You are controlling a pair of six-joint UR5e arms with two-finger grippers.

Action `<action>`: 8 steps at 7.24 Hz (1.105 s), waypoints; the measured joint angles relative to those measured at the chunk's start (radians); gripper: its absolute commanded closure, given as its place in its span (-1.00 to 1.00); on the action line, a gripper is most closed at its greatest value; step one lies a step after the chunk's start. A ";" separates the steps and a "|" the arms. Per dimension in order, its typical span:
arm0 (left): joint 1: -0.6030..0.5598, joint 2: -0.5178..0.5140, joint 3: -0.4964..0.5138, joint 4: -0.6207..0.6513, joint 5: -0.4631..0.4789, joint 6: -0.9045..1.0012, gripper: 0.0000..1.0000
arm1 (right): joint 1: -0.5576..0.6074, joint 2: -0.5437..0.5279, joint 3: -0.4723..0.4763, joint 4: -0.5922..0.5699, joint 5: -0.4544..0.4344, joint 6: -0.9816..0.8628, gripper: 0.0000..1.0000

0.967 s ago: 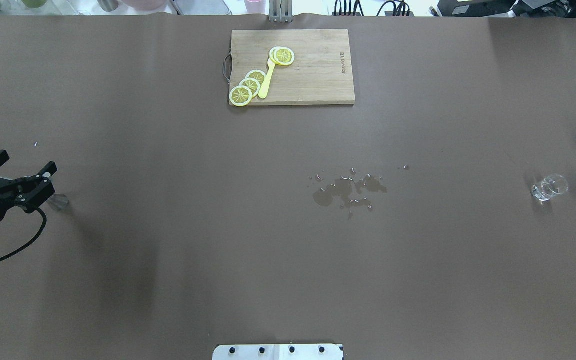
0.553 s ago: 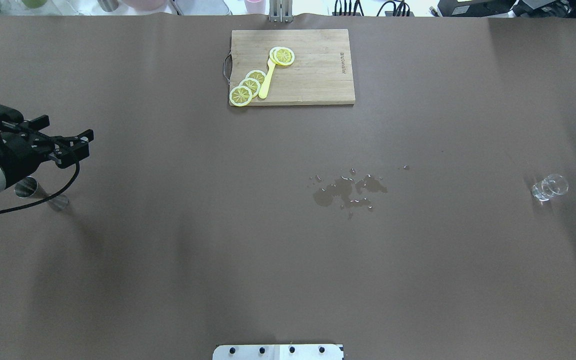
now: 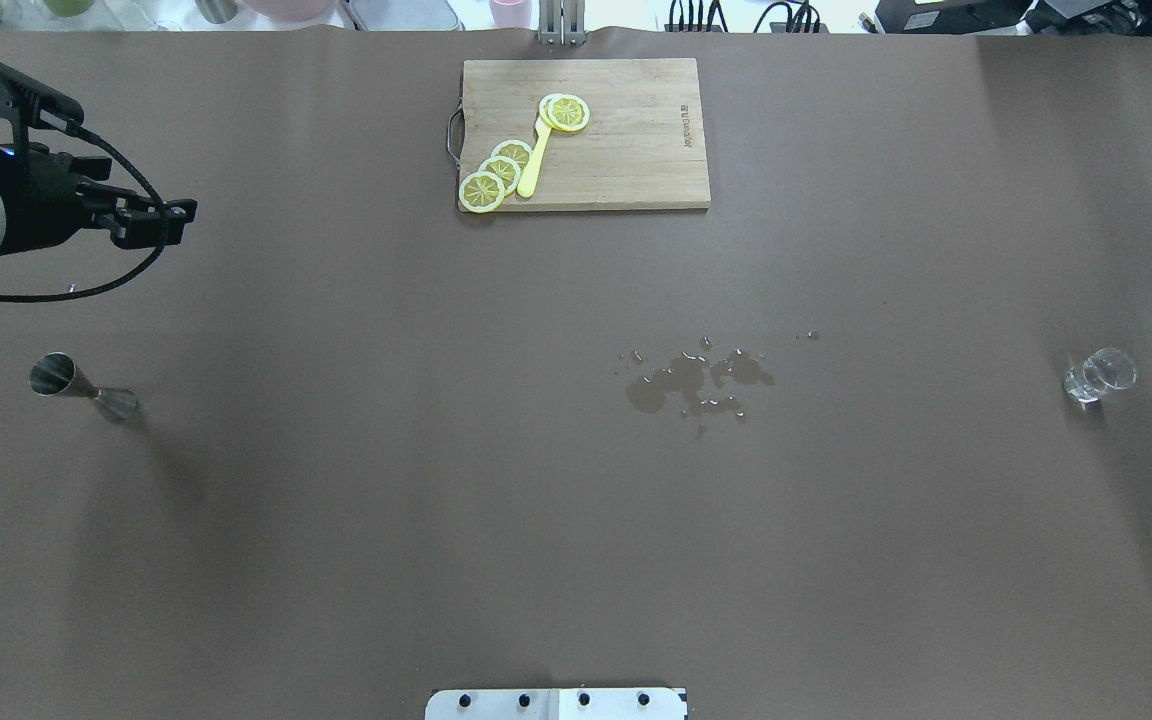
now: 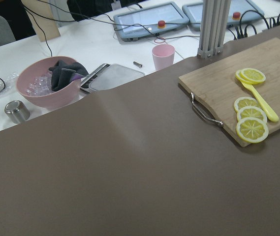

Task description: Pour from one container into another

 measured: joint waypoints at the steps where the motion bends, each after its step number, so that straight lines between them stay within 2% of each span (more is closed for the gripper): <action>1: -0.050 -0.024 0.004 0.076 -0.082 0.071 -0.96 | 0.005 0.004 0.001 -0.007 -0.006 -0.004 -1.00; 4: -0.211 -0.063 0.012 0.344 -0.331 0.282 -0.98 | 0.008 0.004 0.000 -0.010 -0.016 -0.078 -1.00; 6: -0.319 -0.065 0.029 0.510 -0.415 0.426 -0.98 | 0.008 0.003 0.000 -0.007 -0.016 -0.089 -1.00; 8: -0.434 -0.056 0.111 0.590 -0.490 0.635 -0.98 | 0.009 0.007 -0.004 -0.005 -0.011 -0.081 -1.00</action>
